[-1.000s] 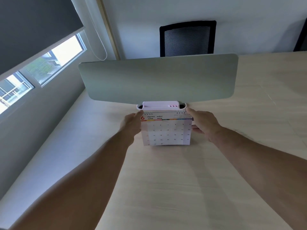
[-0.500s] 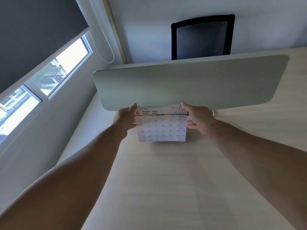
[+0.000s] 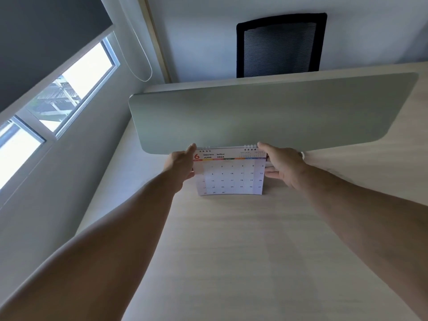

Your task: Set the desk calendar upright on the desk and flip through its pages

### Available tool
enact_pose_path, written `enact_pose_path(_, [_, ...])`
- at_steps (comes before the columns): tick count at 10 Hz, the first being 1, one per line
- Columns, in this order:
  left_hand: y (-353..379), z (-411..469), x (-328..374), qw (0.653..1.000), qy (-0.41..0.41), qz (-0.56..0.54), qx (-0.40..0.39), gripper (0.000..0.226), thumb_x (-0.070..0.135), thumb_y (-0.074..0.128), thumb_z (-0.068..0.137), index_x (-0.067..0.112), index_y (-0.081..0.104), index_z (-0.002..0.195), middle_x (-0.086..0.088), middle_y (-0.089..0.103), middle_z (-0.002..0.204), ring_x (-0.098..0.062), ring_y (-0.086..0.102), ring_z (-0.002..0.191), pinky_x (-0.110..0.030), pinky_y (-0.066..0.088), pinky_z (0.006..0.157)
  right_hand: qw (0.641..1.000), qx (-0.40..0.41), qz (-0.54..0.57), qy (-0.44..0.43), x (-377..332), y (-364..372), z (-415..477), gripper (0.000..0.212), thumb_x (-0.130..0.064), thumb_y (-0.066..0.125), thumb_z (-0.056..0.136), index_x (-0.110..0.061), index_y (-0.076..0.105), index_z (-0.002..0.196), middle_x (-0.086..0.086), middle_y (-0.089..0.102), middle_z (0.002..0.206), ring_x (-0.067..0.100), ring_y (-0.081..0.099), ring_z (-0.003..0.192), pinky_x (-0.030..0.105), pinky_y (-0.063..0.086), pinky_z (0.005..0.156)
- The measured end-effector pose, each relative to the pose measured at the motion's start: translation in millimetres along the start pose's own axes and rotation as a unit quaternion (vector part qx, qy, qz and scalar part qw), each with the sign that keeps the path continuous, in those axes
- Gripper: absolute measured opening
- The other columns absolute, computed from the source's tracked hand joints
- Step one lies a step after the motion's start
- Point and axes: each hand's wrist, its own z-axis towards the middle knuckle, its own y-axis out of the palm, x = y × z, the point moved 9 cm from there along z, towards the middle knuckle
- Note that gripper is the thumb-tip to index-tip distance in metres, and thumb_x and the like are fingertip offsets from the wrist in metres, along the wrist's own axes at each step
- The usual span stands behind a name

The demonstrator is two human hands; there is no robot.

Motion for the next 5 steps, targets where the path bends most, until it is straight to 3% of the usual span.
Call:
enact_pose_path(1, [1, -3, -3, 1.0, -0.015, 0.003, -0.017, 0.051, 0.054, 0.051, 0.101, 0.01, 0.071, 0.118, -0.013, 0.078, 0.113, -0.03, 0.072, 0.109, -0.043, 0.06, 0.099, 1.0, -0.001, -0.006, 0.003, -1, 1, -2, 0.066, -0.059, 0.075, 0.073, -0.01, 0.067, 0.117, 0.01, 0.073, 0.109, 0.024, 0.075, 0.092, 0.036, 0.063, 0.081])
enact_pose_path(3, [0, -5, -4, 1.0, -0.018, 0.018, -0.019, 0.059, 0.062, 0.047, 0.099, 0.013, 0.072, 0.119, -0.01, 0.078, 0.113, -0.03, 0.071, 0.111, -0.043, 0.06, 0.096, 1.0, 0.0, -0.012, -0.001, -2, 1, -3, 0.067, -0.063, 0.074, 0.072, -0.011, 0.068, 0.113, 0.007, 0.075, 0.102, 0.02, 0.075, 0.089, 0.033, 0.063, 0.074])
enact_pose_path(4, [1, -8, -7, 0.999, -0.017, 0.029, -0.016, 0.065, 0.07, 0.045, 0.096, 0.013, 0.073, 0.113, -0.01, 0.074, 0.117, -0.033, 0.068, 0.112, -0.043, 0.058, 0.096, 0.999, 0.015, -0.033, -0.009, -3, -4, -8, 0.068, -0.066, 0.072, 0.075, -0.008, 0.066, 0.111, 0.005, 0.072, 0.103, 0.021, 0.072, 0.096, 0.036, 0.062, 0.081])
enact_pose_path(5, [-7, -20, -2, 0.999, -0.004, 0.045, 0.024, 0.06, 0.074, 0.044, 0.094, 0.018, 0.064, 0.095, -0.009, 0.064, 0.108, -0.032, 0.06, 0.106, -0.048, 0.054, 0.102, 0.997, 0.046, -0.052, -0.046, -13, -16, -15, 0.062, -0.067, 0.069, 0.078, -0.011, 0.058, 0.103, 0.004, 0.065, 0.113, 0.022, 0.064, 0.108, 0.039, 0.06, 0.087])
